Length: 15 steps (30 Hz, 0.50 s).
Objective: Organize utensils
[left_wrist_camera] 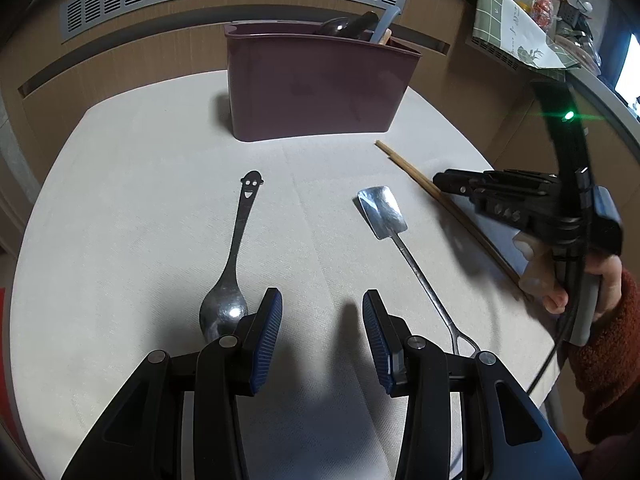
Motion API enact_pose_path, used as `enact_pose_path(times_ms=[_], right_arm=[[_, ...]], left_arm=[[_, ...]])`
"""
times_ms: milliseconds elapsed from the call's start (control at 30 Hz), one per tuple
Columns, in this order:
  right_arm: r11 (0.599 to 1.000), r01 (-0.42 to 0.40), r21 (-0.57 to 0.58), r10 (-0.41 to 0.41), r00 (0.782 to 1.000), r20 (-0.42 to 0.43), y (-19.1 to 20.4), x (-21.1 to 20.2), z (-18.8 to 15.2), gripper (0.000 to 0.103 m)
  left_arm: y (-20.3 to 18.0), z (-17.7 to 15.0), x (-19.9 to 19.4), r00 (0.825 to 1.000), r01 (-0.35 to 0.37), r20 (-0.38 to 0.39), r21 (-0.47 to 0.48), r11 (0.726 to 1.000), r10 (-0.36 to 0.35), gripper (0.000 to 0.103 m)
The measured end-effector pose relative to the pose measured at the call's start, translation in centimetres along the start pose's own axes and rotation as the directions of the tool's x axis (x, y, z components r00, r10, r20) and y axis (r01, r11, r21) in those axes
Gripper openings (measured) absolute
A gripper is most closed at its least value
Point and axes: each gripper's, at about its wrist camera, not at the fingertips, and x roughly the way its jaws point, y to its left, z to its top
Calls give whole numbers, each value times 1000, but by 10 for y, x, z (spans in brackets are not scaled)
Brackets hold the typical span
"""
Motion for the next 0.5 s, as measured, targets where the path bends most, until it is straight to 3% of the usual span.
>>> enact_pose_path(times_ms=[100, 200, 300, 500], right_arm=[[997, -57, 45, 56, 998, 42, -4, -10, 0, 12], [996, -82, 20, 82, 996, 19, 1, -11, -4, 12], [999, -49, -7, 49, 999, -19, 3, 2, -3, 12], [998, -28, -50, 27, 1000, -14, 7, 9, 6, 12]], left_arm=[[1, -1, 2, 1000, -6, -8, -5, 1000, 6, 43], [1, -1, 4, 1000, -5, -13, -14, 1000, 5, 43], [0, -2, 5, 1000, 3, -14, -11, 1000, -3, 43], [-6, 2, 13, 999, 24, -31, -35, 999, -25, 43]])
